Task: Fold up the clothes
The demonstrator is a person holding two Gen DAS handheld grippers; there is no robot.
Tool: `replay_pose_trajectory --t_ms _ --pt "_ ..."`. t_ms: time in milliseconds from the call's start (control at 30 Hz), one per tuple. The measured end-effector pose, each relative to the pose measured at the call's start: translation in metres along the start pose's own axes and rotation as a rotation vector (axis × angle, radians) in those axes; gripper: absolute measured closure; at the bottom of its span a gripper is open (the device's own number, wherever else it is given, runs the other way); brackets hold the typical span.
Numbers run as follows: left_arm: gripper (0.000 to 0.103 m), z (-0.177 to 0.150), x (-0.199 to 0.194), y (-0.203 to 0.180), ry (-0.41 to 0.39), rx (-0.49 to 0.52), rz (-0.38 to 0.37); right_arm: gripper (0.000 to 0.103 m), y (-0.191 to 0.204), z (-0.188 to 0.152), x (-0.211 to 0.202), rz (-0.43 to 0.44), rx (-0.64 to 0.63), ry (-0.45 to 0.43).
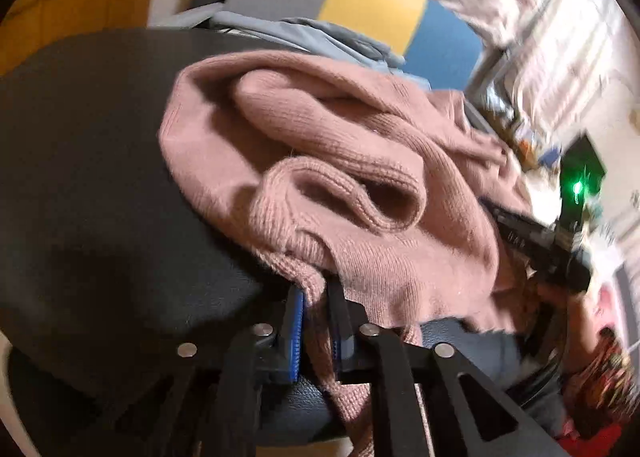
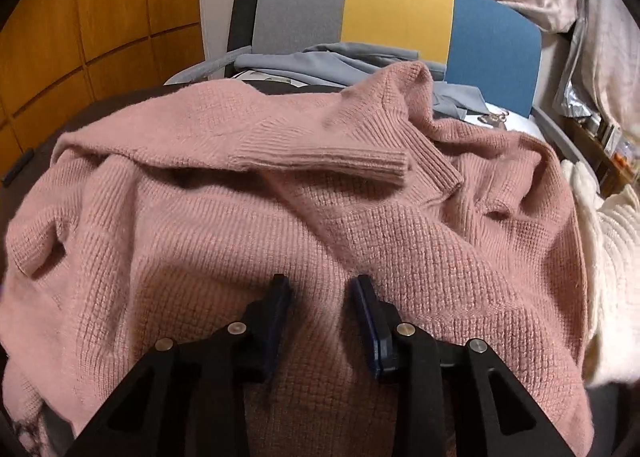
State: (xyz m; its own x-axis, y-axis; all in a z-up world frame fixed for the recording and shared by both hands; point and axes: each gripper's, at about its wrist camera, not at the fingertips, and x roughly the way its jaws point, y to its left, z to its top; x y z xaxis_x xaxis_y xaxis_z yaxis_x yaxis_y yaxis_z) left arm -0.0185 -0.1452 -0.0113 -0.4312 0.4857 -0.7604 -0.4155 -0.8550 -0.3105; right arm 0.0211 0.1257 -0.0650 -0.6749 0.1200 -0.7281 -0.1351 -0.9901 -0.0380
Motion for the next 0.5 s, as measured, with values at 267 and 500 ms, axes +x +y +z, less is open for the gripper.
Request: replay_pose_trajectory --t_ms 267,500 --pt "0.095 0.049 -0.018 0.047 -0.08 0.093 0.273 0.066 -0.002 0.0 -0.004 0.035 0.034 -0.004" --pt "0.095 0.068 -0.017 0.142 -0.099 0.044 0.576 0.064 -0.003 0.0 -0.004 0.043 0.039 -0.005"
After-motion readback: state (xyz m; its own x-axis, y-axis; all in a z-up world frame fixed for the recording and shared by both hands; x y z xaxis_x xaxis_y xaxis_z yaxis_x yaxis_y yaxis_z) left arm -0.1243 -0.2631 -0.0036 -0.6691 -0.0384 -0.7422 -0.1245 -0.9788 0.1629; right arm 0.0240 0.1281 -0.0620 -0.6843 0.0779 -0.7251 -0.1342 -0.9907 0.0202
